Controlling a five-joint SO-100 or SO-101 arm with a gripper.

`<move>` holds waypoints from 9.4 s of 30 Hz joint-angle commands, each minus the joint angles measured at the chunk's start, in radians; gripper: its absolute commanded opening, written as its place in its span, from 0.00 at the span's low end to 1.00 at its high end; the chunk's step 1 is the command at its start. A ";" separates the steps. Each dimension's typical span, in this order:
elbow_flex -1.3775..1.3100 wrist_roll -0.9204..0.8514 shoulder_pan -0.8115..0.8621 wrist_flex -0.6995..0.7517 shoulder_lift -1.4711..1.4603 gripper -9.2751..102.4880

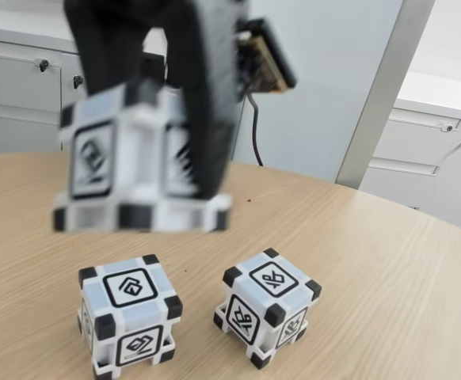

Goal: Stack cubes from left to right.

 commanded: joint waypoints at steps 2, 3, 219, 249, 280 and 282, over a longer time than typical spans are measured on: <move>0.074 0.012 0.041 -0.005 0.023 0.24; 0.095 0.012 0.052 -0.005 0.023 0.24; 0.258 0.390 -0.428 -0.114 -0.245 0.39; 0.256 0.348 -0.362 -0.115 -0.307 0.21; 0.086 0.482 -0.268 -0.098 0.132 0.22; 0.084 0.492 -0.261 -0.112 0.190 0.22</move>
